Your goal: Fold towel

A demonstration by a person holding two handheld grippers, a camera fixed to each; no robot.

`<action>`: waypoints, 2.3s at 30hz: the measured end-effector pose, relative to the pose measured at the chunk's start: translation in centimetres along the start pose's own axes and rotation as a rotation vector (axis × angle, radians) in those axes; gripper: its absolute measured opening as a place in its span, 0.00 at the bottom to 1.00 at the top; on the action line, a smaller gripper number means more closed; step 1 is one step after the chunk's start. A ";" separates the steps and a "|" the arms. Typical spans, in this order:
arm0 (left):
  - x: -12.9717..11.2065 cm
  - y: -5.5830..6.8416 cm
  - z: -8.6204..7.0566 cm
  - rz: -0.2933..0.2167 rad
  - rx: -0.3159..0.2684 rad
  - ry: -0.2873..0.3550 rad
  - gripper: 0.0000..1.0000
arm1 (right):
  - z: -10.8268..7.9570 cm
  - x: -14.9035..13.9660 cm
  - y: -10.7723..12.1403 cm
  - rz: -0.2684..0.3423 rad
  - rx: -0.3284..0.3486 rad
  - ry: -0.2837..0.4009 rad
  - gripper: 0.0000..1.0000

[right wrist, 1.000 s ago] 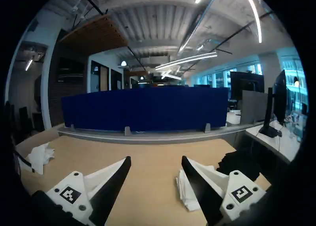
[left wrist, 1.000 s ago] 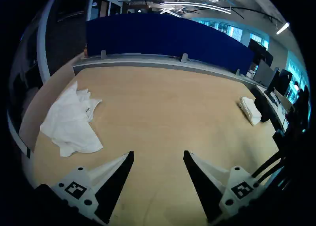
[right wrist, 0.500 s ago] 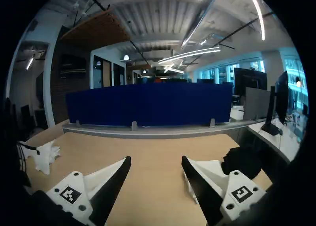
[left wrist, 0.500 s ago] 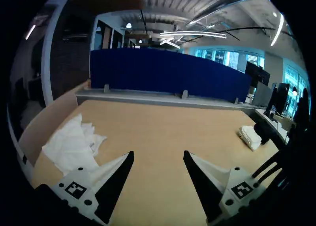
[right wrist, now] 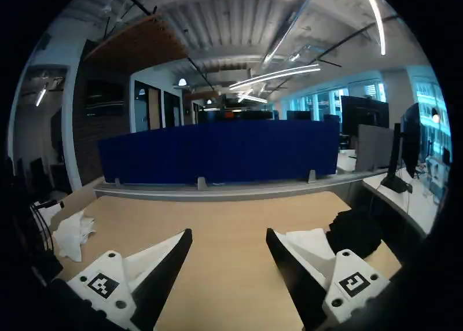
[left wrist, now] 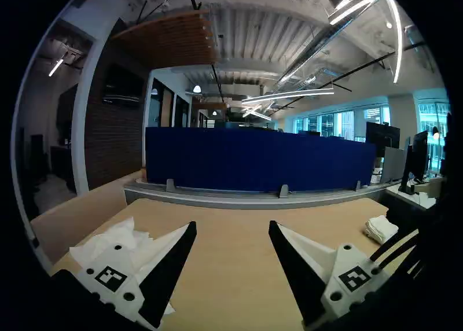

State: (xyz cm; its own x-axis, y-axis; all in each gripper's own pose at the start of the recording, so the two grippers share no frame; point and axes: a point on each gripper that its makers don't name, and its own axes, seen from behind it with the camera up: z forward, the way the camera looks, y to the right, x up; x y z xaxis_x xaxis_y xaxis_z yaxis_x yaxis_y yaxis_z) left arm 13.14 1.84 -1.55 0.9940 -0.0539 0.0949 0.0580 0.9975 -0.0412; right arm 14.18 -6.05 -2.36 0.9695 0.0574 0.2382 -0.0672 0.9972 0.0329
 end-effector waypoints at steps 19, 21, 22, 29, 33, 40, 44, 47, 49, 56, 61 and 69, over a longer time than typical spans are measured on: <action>-3.4 -1.9 1.0 0.065 0.045 0.084 0.93 | 0.5 1.2 -2.0 0.003 -0.003 -0.034 0.99; -4.0 -2.4 1.1 0.051 0.054 0.086 0.93 | 0.7 1.2 -2.2 -0.011 -0.007 -0.039 0.99; -4.4 -2.7 1.1 0.044 0.060 0.087 0.93 | 0.8 1.1 -2.3 -0.018 -0.009 -0.041 0.99; -7.0 -2.8 1.3 0.031 0.062 0.099 0.93 | 1.4 0.6 -3.4 -0.038 -0.001 -0.044 0.99; -8.4 -2.4 1.6 0.043 0.054 0.106 0.93 | 1.7 0.3 -3.8 -0.043 0.005 -0.032 0.99; -10.4 -3.1 2.1 0.061 0.063 0.108 0.93 | 2.2 -0.4 -3.6 -0.055 -0.004 -0.028 0.99; -11.2 -3.6 2.4 0.056 0.067 0.108 0.93 | 2.5 -0.5 -3.8 -0.063 -0.005 -0.026 0.99; -11.6 -3.8 2.5 0.051 0.070 0.106 0.93 | 2.8 -0.3 -4.2 -0.063 0.001 -0.024 0.99; -11.9 -3.7 2.6 0.056 0.072 0.104 0.93 | 3.0 -0.3 -4.3 -0.067 0.003 -0.023 0.99; -12.7 -3.7 2.6 0.058 0.076 0.089 0.93 | 3.1 -0.2 -4.2 -0.070 0.002 -0.022 0.99; -12.8 -3.3 2.6 0.052 0.069 0.094 0.93 | 3.1 0.0 -4.0 -0.064 0.000 -0.021 0.99; -12.8 -3.0 2.7 0.054 0.063 0.095 0.93 | 3.0 0.0 -3.8 -0.064 -0.002 -0.019 0.99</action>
State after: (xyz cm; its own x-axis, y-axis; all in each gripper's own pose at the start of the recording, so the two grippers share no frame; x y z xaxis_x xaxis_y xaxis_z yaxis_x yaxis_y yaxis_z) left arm 0.03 -0.32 0.04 1.0000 -0.0008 -0.0010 0.0008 0.9998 0.0188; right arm 13.76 -10.00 0.39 0.9671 -0.0071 0.2542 -0.0050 0.9989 0.0469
